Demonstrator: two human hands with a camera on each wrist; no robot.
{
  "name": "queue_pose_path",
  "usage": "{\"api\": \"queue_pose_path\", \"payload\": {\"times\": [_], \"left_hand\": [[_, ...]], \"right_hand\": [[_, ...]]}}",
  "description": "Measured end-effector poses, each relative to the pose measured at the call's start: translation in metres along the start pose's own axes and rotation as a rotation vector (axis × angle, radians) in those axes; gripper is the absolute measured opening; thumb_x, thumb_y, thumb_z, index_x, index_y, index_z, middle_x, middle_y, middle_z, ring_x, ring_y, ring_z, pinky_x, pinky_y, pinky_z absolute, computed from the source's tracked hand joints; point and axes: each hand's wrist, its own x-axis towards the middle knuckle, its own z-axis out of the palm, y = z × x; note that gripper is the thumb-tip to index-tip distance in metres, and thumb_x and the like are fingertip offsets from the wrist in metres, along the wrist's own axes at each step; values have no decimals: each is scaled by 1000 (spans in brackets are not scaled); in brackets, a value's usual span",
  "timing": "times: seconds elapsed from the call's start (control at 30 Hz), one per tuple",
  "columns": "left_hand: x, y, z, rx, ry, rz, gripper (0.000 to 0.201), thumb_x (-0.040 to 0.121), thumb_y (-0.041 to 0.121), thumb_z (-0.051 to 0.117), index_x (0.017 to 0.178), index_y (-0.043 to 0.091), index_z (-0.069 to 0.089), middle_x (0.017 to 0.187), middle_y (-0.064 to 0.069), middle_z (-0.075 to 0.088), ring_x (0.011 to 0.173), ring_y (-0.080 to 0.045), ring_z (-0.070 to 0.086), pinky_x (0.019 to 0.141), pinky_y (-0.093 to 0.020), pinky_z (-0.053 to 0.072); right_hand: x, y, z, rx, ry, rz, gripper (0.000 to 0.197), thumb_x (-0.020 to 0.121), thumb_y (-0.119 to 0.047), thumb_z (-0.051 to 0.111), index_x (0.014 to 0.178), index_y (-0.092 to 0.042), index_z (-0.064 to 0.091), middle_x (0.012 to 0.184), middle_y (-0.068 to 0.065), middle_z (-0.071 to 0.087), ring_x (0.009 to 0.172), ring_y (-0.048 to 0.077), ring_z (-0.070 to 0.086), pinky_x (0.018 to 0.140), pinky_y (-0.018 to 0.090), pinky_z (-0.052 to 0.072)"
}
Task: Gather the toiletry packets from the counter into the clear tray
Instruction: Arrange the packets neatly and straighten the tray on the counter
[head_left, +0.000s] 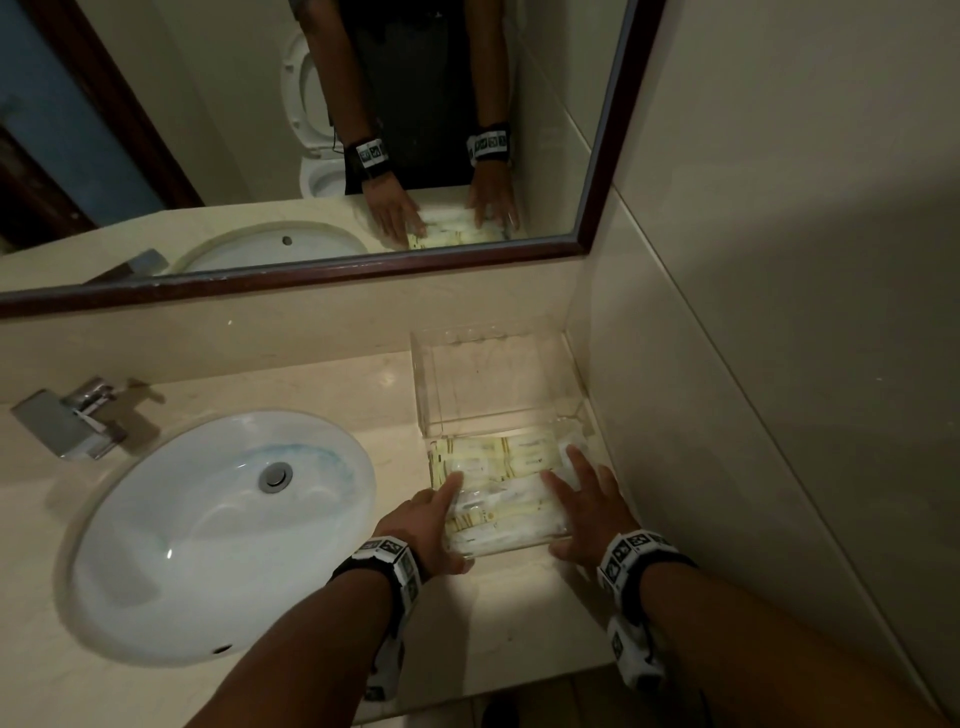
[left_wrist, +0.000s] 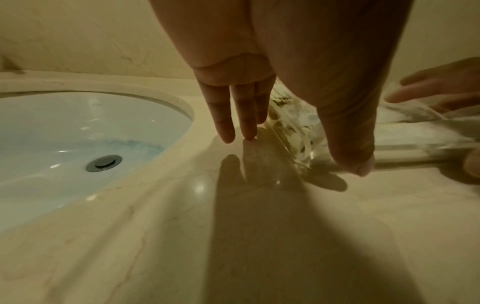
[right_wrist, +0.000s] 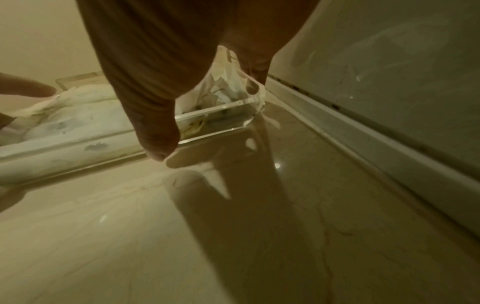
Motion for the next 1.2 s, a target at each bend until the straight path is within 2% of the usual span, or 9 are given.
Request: {"api": "queue_pose_path", "payload": {"times": [0.27, 0.73, 0.93, 1.2], "left_hand": [[4, -4, -3, -13, 35, 13, 120, 68, 62, 75, 153, 43, -7, 147, 0, 38, 125, -24, 51, 100, -37, 47], [16, -7, -12, -27, 36, 15, 116, 69, 63, 72, 152, 46, -8, 151, 1, 34, 127, -23, 51, 103, -35, 45], [19, -8, -15, -29, 57, 16, 115, 69, 63, 70, 152, 47, -8, 149, 3, 34, 125, -22, 53, 100, -35, 47], [25, -4, -18, -31, 71, -10, 116, 67, 62, 72, 152, 47, -7, 145, 2, 37, 123, -23, 54, 99, -36, 48]], "right_hand": [[5, 0, -11, 11, -2, -12, 101, 81, -51, 73, 153, -50, 2, 156, -16, -37, 149, 38, -18, 121, 49, 12], [22, 4, -17, -36, -30, -25, 96, 86, -46, 69, 154, -50, 1, 157, -13, -36, 149, 39, -15, 122, 51, 15], [30, 5, -19, -40, -32, -14, 94, 86, -45, 68, 153, -51, 2, 158, -13, -35, 150, 38, -14, 122, 50, 16], [33, 7, -22, -19, 9, -28, 90, 85, -44, 69, 153, -50, 11, 160, -12, -29, 150, 35, -11, 122, 47, 16]]}}
